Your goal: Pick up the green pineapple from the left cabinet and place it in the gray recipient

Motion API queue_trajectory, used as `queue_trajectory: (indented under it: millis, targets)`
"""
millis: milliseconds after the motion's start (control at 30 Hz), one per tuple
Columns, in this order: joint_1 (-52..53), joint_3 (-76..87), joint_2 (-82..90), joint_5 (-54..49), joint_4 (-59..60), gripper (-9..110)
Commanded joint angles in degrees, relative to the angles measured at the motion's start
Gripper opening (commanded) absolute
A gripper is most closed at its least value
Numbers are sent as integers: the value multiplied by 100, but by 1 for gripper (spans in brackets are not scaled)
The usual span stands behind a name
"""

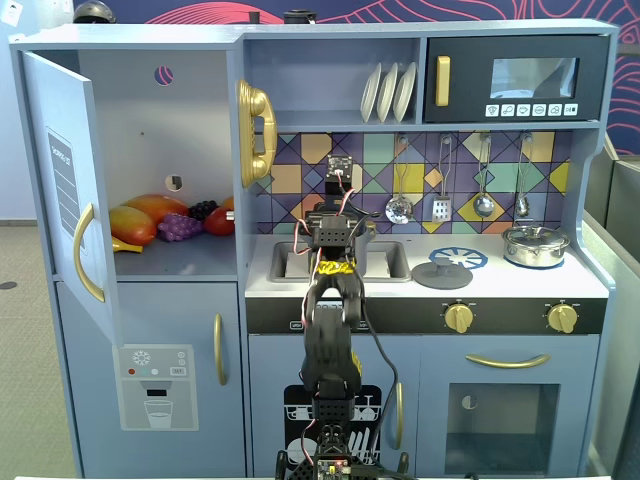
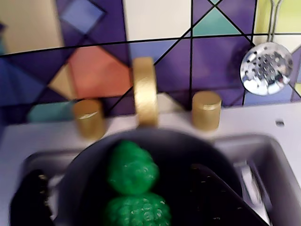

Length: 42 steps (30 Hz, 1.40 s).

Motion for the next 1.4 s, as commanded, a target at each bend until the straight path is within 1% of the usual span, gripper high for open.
queue_trajectory:
  millis: [0, 167, 267, 367, 467, 567, 667, 767, 867, 933, 1000, 1067, 1200, 1367]
  targets:
    - [-70, 105, 1758, 202, 1573, 24]
    - [-18, 905, 3129, 202, 3507, 11]
    - [35, 1731, 3604, -123, 4491, 0]
    - [9, 2865, 4043, -272, 4878, 0]
    - [-132, 4122, 4553, -105, 4667, 0]
    - [-308, 5080, 4711, -53, 4359, 0]
    - [-536, 5687, 4518, 343, 3964, 0]
    - [-510, 6337, 4140, 290, 3164, 0]
    - [-536, 6794, 3841, 448, 2496, 0]
    - [-510, 7093, 3709, 387, 2145, 0]
    - [-387, 7427, 3700, 105, 1942, 0]
    - [-281, 7664, 3814, 0, 1934, 0]
    - [-237, 7664, 3850, 185, 2426, 0]
    - [-167, 7673, 4184, 62, 3454, 0]
